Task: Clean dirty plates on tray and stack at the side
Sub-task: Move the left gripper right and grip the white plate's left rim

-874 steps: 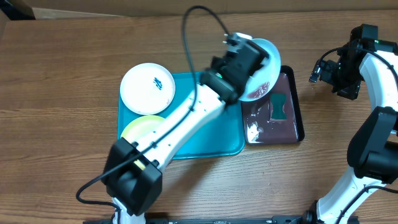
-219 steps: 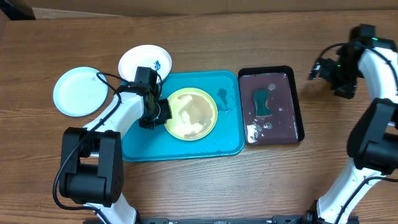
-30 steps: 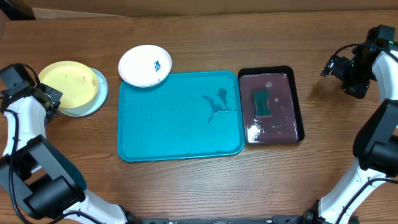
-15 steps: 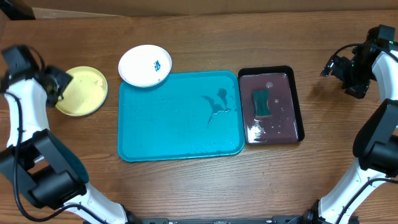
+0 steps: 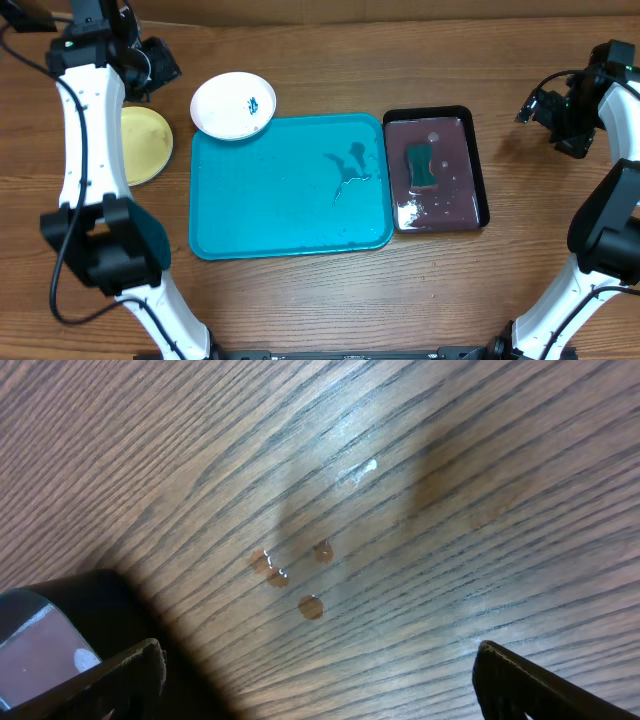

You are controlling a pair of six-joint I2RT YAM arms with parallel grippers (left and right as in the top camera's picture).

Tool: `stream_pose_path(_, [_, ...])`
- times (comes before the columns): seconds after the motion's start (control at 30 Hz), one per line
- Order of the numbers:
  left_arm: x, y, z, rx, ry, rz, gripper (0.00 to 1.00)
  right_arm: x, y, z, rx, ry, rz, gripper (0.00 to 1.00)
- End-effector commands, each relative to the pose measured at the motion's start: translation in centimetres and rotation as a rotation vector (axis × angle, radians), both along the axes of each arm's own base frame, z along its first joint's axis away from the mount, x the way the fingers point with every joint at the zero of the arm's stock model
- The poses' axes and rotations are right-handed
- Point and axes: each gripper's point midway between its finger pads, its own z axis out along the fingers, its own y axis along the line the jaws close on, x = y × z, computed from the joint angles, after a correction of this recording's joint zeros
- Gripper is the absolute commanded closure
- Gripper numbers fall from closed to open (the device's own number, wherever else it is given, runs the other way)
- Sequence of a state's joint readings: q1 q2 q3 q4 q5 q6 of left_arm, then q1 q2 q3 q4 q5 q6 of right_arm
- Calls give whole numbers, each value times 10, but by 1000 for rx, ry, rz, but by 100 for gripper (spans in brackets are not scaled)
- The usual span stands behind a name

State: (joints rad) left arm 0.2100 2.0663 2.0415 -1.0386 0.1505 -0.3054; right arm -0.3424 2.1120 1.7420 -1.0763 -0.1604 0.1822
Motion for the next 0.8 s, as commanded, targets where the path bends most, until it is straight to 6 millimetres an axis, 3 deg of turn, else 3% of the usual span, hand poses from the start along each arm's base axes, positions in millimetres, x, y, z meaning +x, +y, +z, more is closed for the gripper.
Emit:
stream_pose_path(0.0, [7, 3, -54, -8, 99, -29, 45, 8, -2, 18, -11, -50, 0, 0])
stream_pose_path(0.13, [12, 5, -90, -20, 149, -30, 39, 8, -2, 18, -11, -50, 0, 0])
stream_pose_path(0.33, [16, 4, -126, -38, 194, -33, 56, 8, -2, 18, -11, -49, 0, 0])
stream_pose_path(0.47, [19, 1, -134, -57, 194, -41, 64, 8, -2, 18, -11, -50, 0, 0])
stream_pose_path(0.77, [20, -5, -138, -7, 203, -49, 66, 8, -2, 18, -12, -50, 0, 0])
